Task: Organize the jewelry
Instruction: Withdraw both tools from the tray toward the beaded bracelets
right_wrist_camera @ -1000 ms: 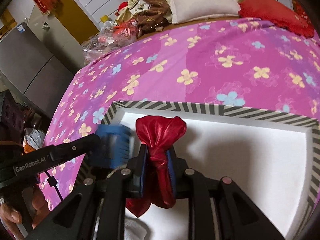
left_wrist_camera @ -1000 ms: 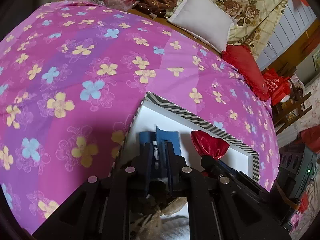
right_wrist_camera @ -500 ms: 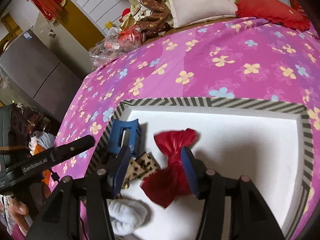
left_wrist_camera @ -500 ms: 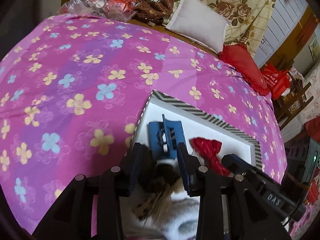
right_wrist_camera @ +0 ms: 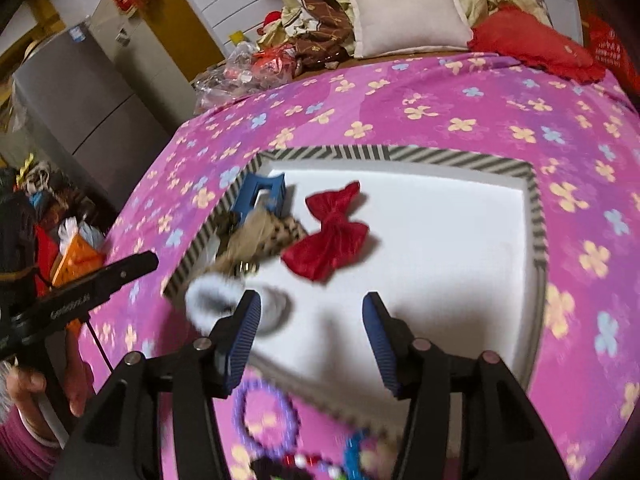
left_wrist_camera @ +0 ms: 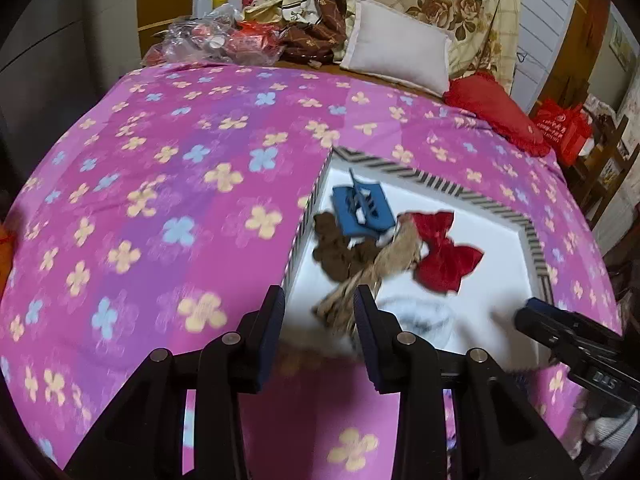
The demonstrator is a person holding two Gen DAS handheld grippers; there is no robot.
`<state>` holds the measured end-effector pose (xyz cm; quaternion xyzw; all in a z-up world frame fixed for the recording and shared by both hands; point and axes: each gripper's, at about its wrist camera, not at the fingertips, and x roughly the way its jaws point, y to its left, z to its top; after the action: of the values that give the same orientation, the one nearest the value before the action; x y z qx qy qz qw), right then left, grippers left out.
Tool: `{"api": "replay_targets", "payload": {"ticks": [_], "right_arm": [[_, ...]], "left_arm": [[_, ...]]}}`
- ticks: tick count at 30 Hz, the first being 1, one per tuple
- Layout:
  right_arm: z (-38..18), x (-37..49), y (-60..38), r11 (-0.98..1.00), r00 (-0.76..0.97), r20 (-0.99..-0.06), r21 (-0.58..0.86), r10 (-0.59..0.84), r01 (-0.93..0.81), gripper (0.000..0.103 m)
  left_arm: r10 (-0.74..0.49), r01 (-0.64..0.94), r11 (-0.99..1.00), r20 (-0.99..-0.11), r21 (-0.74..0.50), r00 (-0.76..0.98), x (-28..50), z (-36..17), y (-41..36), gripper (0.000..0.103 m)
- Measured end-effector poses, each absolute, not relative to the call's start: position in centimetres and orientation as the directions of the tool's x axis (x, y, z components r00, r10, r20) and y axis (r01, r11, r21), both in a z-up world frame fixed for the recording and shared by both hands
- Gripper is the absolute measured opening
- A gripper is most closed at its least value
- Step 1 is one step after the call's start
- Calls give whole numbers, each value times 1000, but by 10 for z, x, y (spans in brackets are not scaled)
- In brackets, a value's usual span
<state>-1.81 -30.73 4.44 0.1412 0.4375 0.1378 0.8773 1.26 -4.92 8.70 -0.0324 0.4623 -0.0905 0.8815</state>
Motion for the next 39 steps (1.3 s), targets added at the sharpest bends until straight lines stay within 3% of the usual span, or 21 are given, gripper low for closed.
{"api": "replay_targets", "payload": {"ticks": [17, 24, 39], "right_arm": [[46, -120, -315, 949, 608, -735, 294, 300, -113, 57], [44, -138, -318, 954, 618, -734, 283, 281, -99, 63], [37, -157, -320, 967, 623, -745, 239, 238, -84, 64]], "left_arm": [[-140, 137, 988, -807, -74, 574, -64, 77, -59, 22], [-123, 134, 989, -805, -55, 581, -84, 73, -64, 22], [-114, 162, 987, -803, -22, 585, -108, 68, -83, 22]]}}
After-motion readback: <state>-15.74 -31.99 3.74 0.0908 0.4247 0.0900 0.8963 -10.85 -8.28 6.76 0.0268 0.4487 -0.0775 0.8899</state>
